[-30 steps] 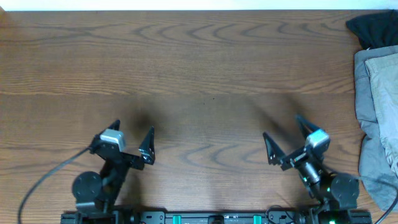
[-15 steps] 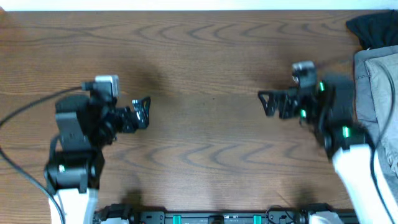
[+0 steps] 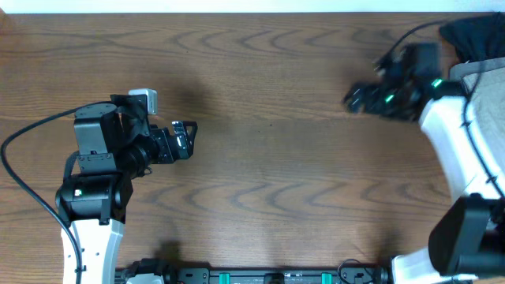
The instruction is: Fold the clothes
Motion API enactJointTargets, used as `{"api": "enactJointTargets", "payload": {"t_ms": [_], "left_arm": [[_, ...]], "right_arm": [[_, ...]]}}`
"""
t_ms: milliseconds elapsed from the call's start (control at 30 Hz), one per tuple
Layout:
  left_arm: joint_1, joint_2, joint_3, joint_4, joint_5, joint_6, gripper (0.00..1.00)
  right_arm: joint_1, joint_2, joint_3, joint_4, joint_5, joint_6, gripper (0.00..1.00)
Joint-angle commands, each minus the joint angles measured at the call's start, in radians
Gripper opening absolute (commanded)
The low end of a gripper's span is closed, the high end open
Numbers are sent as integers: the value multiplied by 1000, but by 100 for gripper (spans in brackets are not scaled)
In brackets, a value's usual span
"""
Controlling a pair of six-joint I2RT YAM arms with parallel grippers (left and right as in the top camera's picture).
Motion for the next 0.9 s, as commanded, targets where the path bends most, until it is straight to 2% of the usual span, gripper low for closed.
{"api": "enactJointTargets", "payload": {"t_ms": [0, 233, 533, 633, 867], "left_arm": [[5, 8, 22, -24, 16, 6, 98], [5, 19, 22, -82, 16, 6, 98], [5, 19, 22, -82, 16, 6, 98], [5, 19, 22, -82, 16, 5, 98], [5, 22, 22, -79, 16, 6, 98]], "right_arm": [[-96, 61, 164, -24, 210, 66, 99], [-245, 209, 352, 14, 303, 90, 97], [-328, 400, 351, 109, 451, 101, 95], [-344, 449, 351, 143, 514, 58, 95], [-395, 480, 351, 163, 599, 33, 91]]}}
